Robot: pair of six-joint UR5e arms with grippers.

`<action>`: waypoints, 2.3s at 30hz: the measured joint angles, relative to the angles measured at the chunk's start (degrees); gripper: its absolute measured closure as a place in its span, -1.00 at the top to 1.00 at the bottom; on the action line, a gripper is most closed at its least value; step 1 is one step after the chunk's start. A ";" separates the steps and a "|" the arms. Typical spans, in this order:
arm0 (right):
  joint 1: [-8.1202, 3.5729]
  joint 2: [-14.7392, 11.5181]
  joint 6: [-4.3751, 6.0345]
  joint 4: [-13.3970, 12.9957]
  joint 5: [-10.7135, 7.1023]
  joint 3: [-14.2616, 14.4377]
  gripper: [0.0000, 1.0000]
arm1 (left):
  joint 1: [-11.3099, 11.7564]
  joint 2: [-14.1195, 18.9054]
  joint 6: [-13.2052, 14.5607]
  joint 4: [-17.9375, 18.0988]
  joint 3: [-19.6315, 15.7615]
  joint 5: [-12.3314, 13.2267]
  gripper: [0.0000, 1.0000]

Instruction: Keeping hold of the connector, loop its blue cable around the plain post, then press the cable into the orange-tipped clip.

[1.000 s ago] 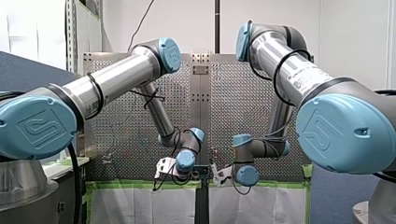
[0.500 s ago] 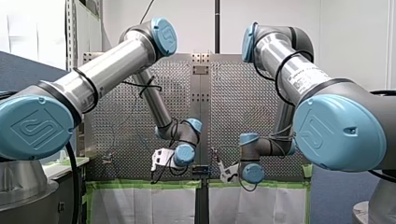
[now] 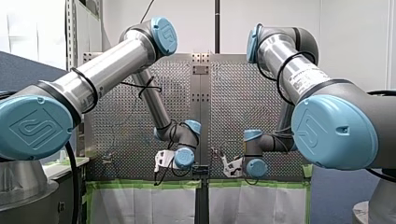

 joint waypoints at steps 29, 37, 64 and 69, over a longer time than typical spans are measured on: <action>-3.91 -0.01 0.09 3.83 -0.77 -4.26 -1.00 | 0.96 -0.51 -0.85 13.11 2.83 4.19 -1.00; -4.68 -0.01 0.16 4.33 -0.85 -4.96 -1.00 | 0.06 -2.53 -0.74 11.03 5.06 5.12 -1.00; -6.67 -0.14 1.07 7.50 -3.80 -4.48 -1.00 | -2.98 -4.54 -0.94 4.45 8.33 3.39 -1.00; -7.70 -0.25 2.60 7.38 -5.47 -4.48 -1.00 | -3.53 -4.47 -0.87 4.42 8.26 3.37 -1.00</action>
